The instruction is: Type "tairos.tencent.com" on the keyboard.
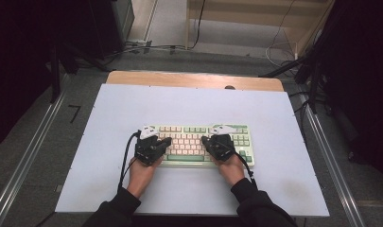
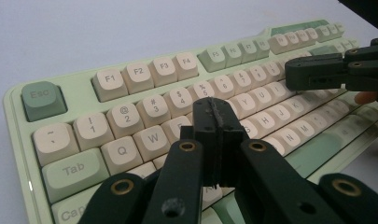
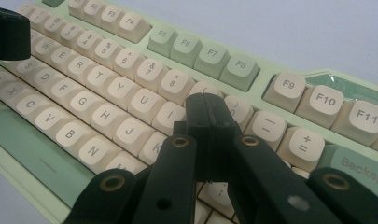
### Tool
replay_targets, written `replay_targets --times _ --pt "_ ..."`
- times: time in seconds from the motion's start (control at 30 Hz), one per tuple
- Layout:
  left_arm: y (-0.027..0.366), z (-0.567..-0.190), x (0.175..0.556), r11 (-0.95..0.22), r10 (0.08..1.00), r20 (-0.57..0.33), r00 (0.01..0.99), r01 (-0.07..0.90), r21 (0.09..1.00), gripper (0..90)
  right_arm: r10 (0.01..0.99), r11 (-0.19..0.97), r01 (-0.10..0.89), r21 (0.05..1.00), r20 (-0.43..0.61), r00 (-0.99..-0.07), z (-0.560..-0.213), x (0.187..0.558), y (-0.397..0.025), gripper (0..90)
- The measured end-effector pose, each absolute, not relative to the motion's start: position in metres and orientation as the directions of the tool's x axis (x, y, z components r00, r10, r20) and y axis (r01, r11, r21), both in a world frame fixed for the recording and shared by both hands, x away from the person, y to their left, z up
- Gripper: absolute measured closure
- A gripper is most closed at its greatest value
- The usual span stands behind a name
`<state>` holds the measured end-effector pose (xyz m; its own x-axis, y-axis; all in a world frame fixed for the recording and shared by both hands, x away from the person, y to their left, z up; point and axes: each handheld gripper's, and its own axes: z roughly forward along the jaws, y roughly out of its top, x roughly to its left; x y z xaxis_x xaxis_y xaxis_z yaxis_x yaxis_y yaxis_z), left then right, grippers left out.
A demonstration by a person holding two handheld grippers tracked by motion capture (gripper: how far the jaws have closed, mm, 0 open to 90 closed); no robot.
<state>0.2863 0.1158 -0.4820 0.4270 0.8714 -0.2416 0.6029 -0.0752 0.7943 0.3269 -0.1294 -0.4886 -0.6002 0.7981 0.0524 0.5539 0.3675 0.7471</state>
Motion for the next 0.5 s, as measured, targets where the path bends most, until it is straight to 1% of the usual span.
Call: replay_targets --times 0.3,0.5 --pt "0.119 -0.482 0.287 -0.072 0.875 -0.239 0.421 0.602 0.795 90.0 0.785 0.350 0.528 0.773 0.066 -0.616 -0.478 0.320 -0.130 87.2" --pt "0.121 -0.482 0.288 -0.059 0.880 -0.243 0.409 0.601 0.797 90.0 0.777 0.344 0.532 0.774 0.083 -0.624 -0.474 0.317 -0.130 87.2"
